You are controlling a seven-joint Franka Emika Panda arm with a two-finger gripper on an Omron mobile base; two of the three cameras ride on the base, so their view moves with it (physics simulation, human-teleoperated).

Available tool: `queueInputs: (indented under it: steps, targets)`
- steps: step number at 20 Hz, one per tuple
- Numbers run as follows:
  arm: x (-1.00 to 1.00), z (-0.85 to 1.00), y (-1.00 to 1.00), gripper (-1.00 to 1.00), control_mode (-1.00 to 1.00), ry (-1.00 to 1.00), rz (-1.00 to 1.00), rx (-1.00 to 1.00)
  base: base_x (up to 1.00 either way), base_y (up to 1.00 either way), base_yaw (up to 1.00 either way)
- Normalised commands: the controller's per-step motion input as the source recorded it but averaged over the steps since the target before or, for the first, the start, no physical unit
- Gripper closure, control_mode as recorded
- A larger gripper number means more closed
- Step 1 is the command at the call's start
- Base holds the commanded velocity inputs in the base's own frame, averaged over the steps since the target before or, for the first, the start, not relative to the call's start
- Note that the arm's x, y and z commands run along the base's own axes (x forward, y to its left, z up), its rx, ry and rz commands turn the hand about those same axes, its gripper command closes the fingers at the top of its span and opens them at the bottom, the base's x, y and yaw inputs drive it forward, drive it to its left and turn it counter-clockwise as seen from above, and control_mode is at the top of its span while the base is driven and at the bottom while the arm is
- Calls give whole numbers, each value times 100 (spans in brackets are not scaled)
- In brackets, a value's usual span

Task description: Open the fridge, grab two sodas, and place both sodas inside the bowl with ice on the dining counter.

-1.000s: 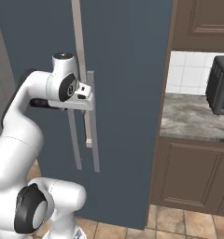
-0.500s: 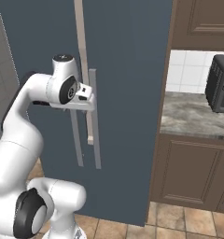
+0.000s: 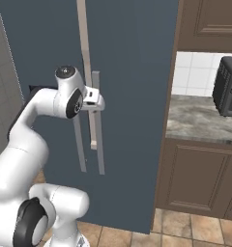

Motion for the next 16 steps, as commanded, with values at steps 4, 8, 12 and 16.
queueInputs:
  steps: [4, 8, 12, 16]
  targets:
    - [77, 0, 6, -100, -100, -7, 0, 0, 0, 0, 0]
    - [54, 0, 0, -100, -100, -5, 0, -1, 0, 0, 0]
    - [58, -1, -2, -100, -100, -1, 0, -1, 0, 0, 0]
    - [43, -2, -3, -100, -100, -1, -4, -3, 0, 0, 0]
